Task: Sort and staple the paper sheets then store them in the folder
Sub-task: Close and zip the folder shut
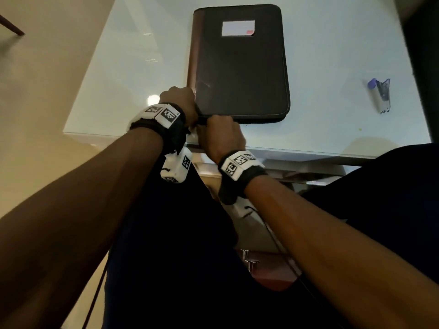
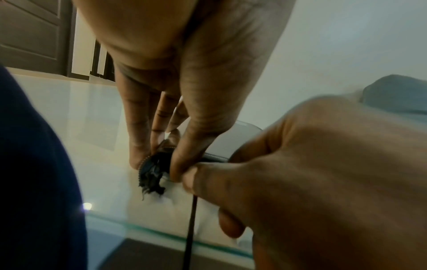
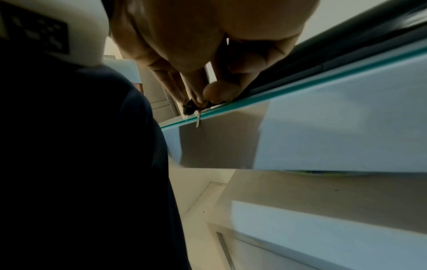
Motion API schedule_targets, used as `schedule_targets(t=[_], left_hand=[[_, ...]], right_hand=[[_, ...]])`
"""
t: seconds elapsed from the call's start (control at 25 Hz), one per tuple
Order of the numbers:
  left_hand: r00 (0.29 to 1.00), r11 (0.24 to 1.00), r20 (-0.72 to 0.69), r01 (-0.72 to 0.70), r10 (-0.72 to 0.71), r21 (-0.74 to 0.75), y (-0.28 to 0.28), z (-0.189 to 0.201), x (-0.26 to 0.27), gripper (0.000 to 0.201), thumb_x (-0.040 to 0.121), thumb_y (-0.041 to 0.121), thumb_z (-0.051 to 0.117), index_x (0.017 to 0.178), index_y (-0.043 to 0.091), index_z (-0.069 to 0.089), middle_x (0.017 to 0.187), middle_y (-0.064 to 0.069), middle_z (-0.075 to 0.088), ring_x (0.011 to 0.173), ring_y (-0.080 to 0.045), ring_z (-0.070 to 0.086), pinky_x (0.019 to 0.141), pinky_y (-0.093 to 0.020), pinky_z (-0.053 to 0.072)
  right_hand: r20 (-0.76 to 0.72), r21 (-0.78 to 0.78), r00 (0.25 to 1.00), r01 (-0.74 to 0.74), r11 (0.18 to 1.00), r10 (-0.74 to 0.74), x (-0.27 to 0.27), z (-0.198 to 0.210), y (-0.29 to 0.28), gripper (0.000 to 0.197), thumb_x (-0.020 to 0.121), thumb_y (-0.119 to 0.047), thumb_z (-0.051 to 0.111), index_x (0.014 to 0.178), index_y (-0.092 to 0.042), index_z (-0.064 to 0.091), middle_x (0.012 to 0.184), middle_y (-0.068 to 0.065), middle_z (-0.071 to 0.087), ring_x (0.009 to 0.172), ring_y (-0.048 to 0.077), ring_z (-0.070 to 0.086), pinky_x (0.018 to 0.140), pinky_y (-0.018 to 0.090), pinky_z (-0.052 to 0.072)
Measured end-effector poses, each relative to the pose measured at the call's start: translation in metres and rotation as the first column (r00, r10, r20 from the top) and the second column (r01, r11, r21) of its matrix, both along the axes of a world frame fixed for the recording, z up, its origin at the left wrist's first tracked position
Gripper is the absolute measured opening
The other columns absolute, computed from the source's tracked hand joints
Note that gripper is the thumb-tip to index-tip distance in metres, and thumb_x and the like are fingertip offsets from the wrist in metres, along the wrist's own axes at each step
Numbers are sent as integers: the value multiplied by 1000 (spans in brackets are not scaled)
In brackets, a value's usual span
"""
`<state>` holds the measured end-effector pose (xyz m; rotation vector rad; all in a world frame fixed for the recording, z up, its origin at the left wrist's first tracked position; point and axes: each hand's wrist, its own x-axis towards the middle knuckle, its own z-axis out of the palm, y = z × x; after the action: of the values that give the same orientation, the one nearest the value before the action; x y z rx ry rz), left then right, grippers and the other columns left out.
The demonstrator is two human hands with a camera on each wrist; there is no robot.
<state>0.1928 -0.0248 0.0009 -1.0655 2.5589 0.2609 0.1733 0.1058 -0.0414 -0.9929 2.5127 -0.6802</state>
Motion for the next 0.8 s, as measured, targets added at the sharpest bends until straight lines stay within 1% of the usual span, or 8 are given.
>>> schedule_targets(t=[0.08,0.12,0.24,0.36,0.48,0.56,0.68,0.8], left_hand=[[1000,999,-8,30,-30,-40,0,-5,-2,35,88,19,74,117,4,65,118,-20,66,107,-38,65,83,-38,48],[999,998,-8,38,-39,-47,0,-6,-5,34,88,19,73,118,4,65,119,-21,66,108,-39,65,85,-39,49],[999,998,-12,35,-36,-59,-2,-7,-5,36,88,20,74,118,2,65,120,-24,64,110,-42,63,91,-42,50],[1000,997,-28,11,-13,-73,-3,-7,-5,39,86,21,76,117,1,65,118,-25,64,109,-43,63,93,-43,49],[999,996,-32,18,-20,-85,0,-8,-6,40,85,26,76,115,1,65,117,-25,63,110,-44,62,94,-43,48],[999,995,5,34,-33,-98,2,-6,-7,42,84,26,79,115,1,65,115,-24,63,109,-41,62,92,-42,49],[996,992,82,50,-41,-116,8,-4,-10,45,79,13,83,117,-1,64,114,-24,62,108,-40,63,88,-41,49],[991,989,130,54,-37,-136,13,-1,-12,46,76,10,84,117,-2,65,113,-24,61,106,-40,63,85,-40,50]], right_hand=[[-10,22,1000,-10,1000,10,5,-3,-5,21,97,-26,55,99,-13,72,106,14,70,99,37,66,70,35,45],[-24,13,1000,-19,1000,20,5,-3,-6,21,98,-25,55,99,-14,72,106,13,71,98,37,66,71,36,47],[-42,-11,998,-36,999,36,3,-7,-11,21,100,-25,55,95,-13,72,99,12,72,92,33,68,72,36,51],[-63,-2,995,-72,997,71,4,-13,-16,20,100,-24,52,103,-13,68,107,11,70,96,33,67,76,36,47],[-67,-35,997,-48,998,46,0,-19,-10,21,102,-27,50,111,-12,62,113,11,67,98,34,65,79,37,45],[-67,-64,998,-5,998,1,-7,-20,1,22,102,-30,49,107,-13,61,109,10,66,94,32,64,76,35,44],[-59,-119,994,81,990,-89,-24,-23,25,19,101,-31,51,99,-14,60,99,6,65,86,28,62,74,36,49],[-83,-126,983,154,980,-165,-43,-23,51,20,100,-31,51,94,-14,60,95,7,65,82,27,60,69,33,45]])
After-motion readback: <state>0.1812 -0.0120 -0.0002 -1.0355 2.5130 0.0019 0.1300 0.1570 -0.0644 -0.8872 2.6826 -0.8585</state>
